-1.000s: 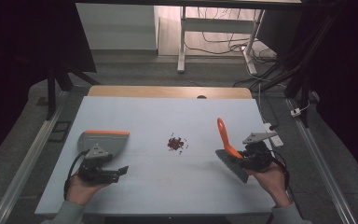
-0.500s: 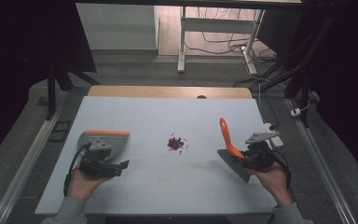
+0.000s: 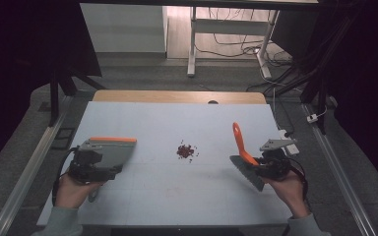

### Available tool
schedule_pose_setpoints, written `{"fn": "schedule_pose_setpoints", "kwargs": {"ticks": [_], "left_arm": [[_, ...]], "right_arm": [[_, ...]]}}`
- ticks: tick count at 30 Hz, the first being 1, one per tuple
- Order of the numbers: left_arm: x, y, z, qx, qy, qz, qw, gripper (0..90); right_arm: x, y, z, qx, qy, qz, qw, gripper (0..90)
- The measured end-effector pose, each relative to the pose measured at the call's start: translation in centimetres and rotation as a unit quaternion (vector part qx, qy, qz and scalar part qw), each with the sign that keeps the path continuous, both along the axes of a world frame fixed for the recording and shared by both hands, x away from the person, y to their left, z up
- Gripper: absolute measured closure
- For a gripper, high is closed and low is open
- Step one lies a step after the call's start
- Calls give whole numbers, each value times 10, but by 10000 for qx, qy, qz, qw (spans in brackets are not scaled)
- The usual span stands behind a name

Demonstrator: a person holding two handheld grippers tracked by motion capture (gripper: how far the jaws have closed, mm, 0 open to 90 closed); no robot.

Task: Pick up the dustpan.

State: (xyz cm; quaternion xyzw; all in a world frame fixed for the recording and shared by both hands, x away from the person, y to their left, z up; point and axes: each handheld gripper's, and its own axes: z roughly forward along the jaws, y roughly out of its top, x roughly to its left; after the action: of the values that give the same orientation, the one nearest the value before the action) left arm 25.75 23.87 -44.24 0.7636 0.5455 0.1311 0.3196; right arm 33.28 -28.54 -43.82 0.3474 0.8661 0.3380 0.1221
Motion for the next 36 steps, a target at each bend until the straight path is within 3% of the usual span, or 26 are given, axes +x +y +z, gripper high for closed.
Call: {"fn": "schedule_pose_setpoints", "kwargs": {"ticks": [3,13,17,21,25,36], "left_arm": [[-1,3,0,4,49,24,10000,178],[3,21,-15,81,446,279,9986,185],[4,31,-27,205,716,515,9959,185],[6,32,-35,161,893,585,9942,176],[11,32,-50,171,1296,665,9892,161],[19,34,-70,-24,1564,691,9853,179]], "right_arm": [[-1,3,0,-96,-88,25,9999,706],[0,5,-2,-53,20,-29,10000,706],[0,5,-2,-90,-27,-42,9999,706],[0,4,-2,-107,-48,-52,9999,706],[0,4,-2,-116,-36,-55,9999,706],[0,5,-5,-149,-22,-55,9999,706]]}}
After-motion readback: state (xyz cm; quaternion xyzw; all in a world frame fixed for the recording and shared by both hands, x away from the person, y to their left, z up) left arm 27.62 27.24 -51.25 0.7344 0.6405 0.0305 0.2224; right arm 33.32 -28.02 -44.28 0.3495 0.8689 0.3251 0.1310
